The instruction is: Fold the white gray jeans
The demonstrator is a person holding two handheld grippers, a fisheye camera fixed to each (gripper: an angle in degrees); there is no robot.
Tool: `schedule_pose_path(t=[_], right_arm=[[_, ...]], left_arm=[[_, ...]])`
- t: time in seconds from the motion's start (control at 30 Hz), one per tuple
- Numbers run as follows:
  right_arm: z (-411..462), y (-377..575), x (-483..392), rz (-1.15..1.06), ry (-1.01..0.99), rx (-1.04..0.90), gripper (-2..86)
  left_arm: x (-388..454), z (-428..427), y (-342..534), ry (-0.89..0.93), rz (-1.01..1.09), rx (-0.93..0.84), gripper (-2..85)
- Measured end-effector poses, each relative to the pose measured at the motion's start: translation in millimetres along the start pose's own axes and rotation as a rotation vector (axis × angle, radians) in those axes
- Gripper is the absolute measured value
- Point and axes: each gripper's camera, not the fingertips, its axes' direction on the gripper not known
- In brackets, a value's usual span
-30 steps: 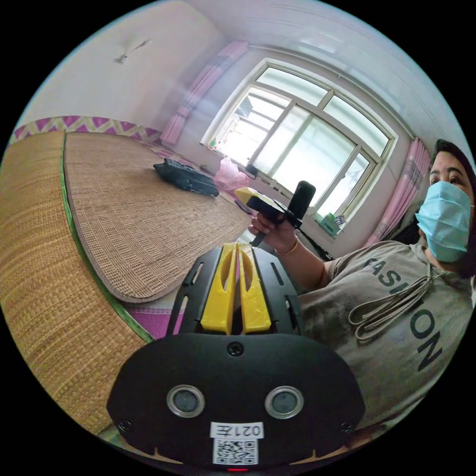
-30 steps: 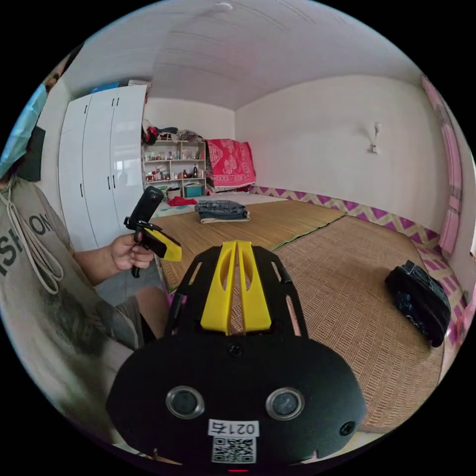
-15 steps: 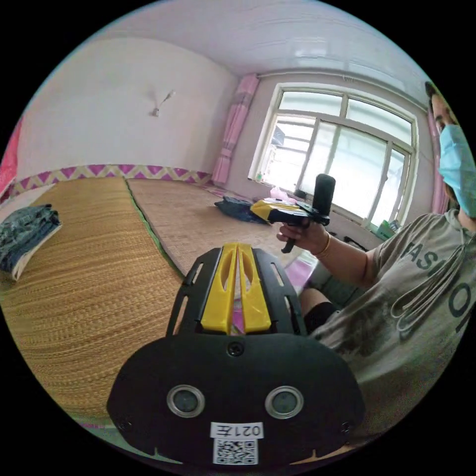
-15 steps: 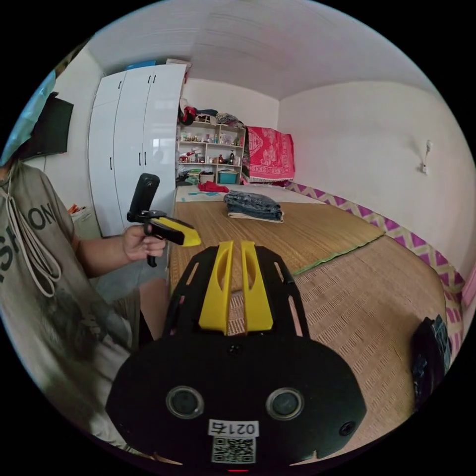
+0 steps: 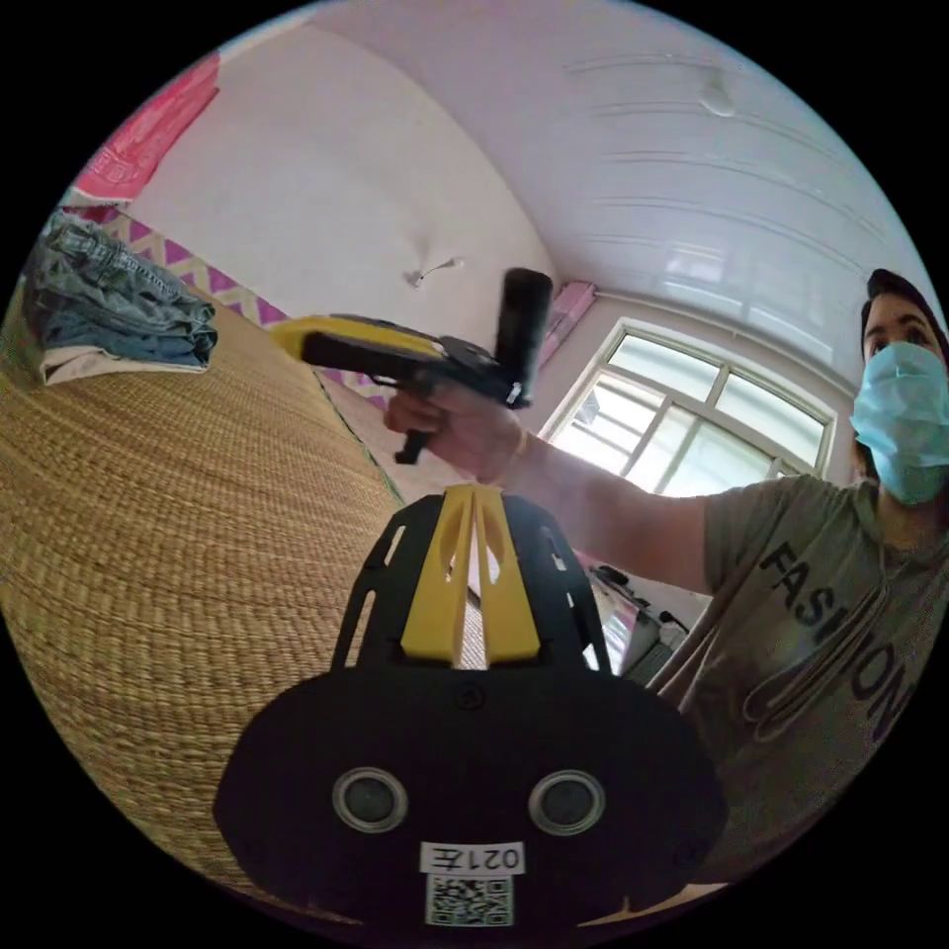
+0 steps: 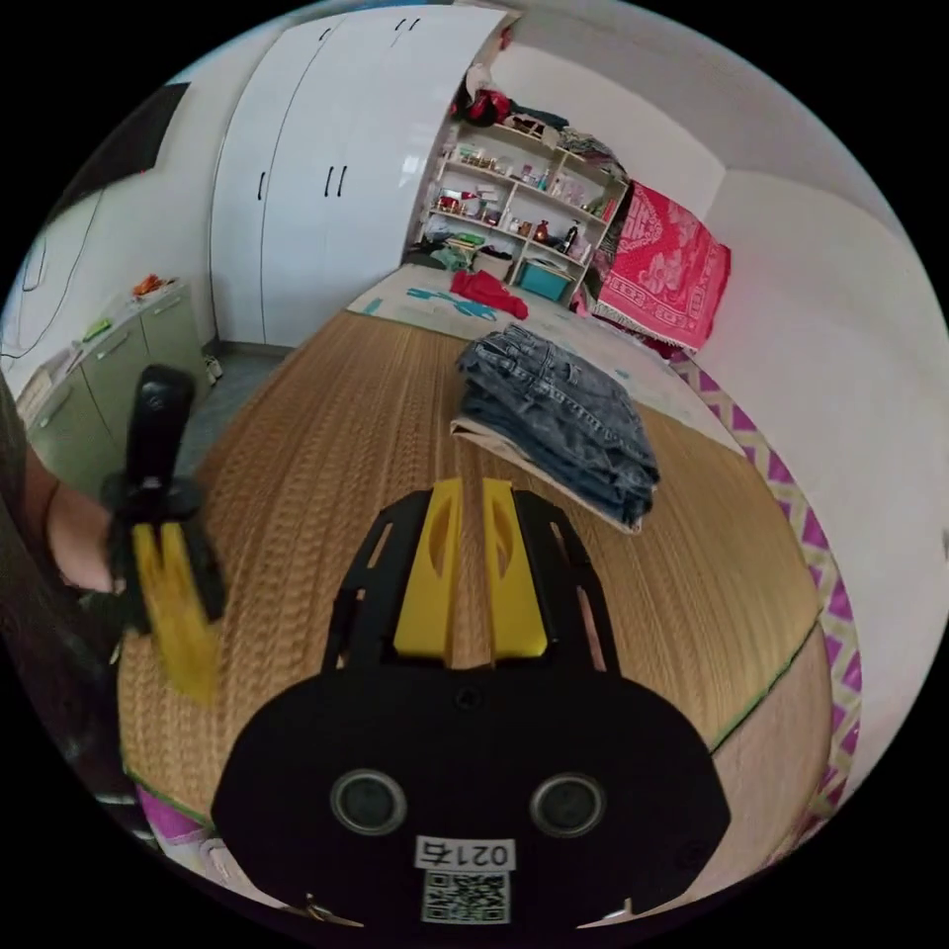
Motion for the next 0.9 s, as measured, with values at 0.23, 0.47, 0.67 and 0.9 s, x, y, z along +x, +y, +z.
schedule_pose_path(t=[0.23,0.47,0.67,0.9], right_arm=[[139.6,-128.0,42.6,-0.197,0.019,-0.046,15.5],[221.8,-164.9,54.1,-0.377,0.095,-0.106,16.7],[220.2,-126.8,147.5,-0.096,-0.104,0.008,7.5],[131.1,-23.0,305.4,0.449,-0.26,0.244,4.0]], left_arm=[[-53.8,-37.3,29.4,0.172,-0.177,0.159,-0.9],[-73.2,-23.9,45.3,0.262,-0.233,0.199,-0.9],[-67.7,11.3,47.7,0.249,-0.215,0.176,-0.9],[-63.5,66.7,48.6,0.24,-0.241,0.177,-0.9]])
